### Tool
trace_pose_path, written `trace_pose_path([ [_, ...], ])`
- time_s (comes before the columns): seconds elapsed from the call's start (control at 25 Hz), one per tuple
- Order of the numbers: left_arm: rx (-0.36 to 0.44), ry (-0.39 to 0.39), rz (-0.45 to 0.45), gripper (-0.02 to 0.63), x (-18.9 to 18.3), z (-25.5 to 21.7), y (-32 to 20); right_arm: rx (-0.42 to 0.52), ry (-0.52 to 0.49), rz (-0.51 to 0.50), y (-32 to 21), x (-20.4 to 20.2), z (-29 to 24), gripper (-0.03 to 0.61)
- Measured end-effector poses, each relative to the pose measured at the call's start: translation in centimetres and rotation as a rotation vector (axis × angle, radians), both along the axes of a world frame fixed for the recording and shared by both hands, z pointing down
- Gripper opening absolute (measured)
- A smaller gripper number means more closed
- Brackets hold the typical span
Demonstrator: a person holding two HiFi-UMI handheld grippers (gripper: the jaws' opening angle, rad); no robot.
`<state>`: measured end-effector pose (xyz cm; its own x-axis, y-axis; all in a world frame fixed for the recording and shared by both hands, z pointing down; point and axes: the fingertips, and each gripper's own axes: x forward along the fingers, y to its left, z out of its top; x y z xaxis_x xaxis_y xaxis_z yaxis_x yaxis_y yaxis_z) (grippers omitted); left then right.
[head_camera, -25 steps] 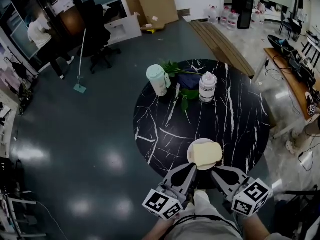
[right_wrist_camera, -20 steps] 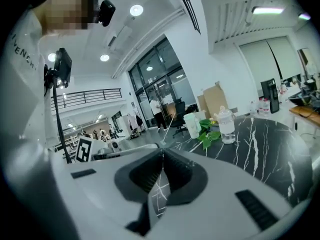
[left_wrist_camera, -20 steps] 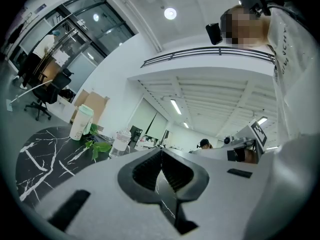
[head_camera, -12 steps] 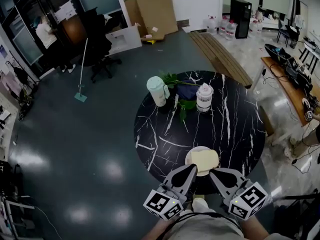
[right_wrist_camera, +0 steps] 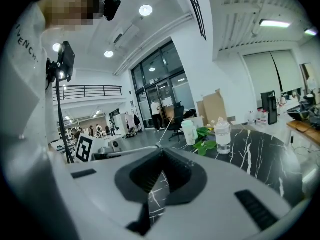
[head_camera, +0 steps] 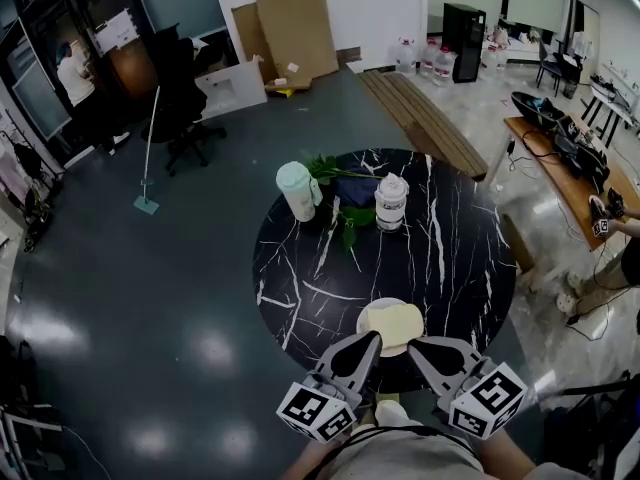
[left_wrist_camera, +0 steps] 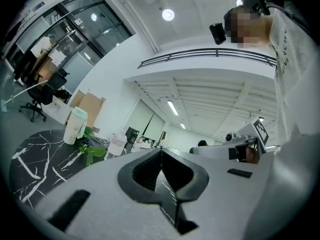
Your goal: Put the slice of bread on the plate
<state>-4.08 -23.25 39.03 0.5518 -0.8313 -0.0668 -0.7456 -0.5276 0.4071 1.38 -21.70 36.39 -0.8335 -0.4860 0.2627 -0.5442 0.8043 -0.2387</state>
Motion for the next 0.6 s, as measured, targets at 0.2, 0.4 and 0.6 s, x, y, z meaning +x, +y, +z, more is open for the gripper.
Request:
trace_pose_path([
  [0.2,0.002,-0.001,0.019,0.008,0.52,-0.12,0.19,0.001,0.007,0.007,0.29,0.34,-0.13,0.011],
  [0.4,0.003,-0.006,0.012,0.008,0.36,-0.47,0.22,0.005,0.01,0.012,0.38,0.57,-0.25,0.011],
  [0.6,-0.001,-0.001,0.015,0.008,0.42,0.32,0.3,-0.001,0.011,0.015,0.27,0.76,0.1,0.011],
])
